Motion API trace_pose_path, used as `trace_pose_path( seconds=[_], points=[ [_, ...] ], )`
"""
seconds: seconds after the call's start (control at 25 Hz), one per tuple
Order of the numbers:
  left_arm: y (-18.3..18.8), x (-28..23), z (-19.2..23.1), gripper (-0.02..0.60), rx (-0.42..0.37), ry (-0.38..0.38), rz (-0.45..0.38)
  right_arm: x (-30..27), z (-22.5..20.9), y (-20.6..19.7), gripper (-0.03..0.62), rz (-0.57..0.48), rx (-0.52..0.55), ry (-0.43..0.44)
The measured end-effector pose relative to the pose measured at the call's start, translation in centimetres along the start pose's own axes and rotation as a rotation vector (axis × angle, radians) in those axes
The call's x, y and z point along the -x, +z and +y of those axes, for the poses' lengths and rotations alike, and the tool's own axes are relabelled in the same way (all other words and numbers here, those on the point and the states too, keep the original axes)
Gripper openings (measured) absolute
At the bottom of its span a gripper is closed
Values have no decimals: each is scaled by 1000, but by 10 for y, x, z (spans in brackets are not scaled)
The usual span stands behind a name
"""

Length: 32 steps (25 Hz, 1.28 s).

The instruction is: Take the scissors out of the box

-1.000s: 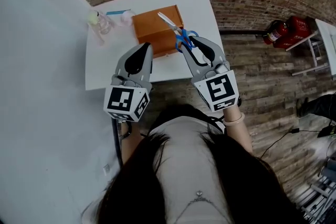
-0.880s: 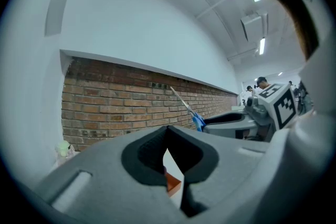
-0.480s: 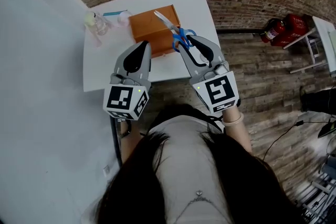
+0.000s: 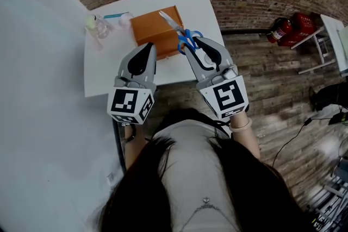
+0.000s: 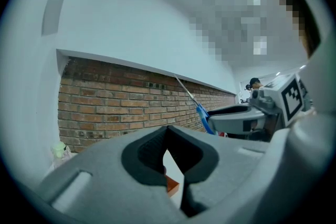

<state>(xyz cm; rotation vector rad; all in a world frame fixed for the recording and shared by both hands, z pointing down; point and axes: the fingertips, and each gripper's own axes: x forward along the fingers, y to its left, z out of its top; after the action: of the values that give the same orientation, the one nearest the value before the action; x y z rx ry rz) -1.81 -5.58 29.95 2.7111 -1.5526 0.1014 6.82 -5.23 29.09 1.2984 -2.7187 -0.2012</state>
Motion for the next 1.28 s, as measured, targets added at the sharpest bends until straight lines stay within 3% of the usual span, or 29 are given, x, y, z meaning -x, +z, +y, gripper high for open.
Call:
trace_pose_path(
  seconds=[1.28],
  points=[
    [3, -7, -7, 0, -9, -28, -13, 14, -2, 6, 100, -17, 26, -6]
  ],
)
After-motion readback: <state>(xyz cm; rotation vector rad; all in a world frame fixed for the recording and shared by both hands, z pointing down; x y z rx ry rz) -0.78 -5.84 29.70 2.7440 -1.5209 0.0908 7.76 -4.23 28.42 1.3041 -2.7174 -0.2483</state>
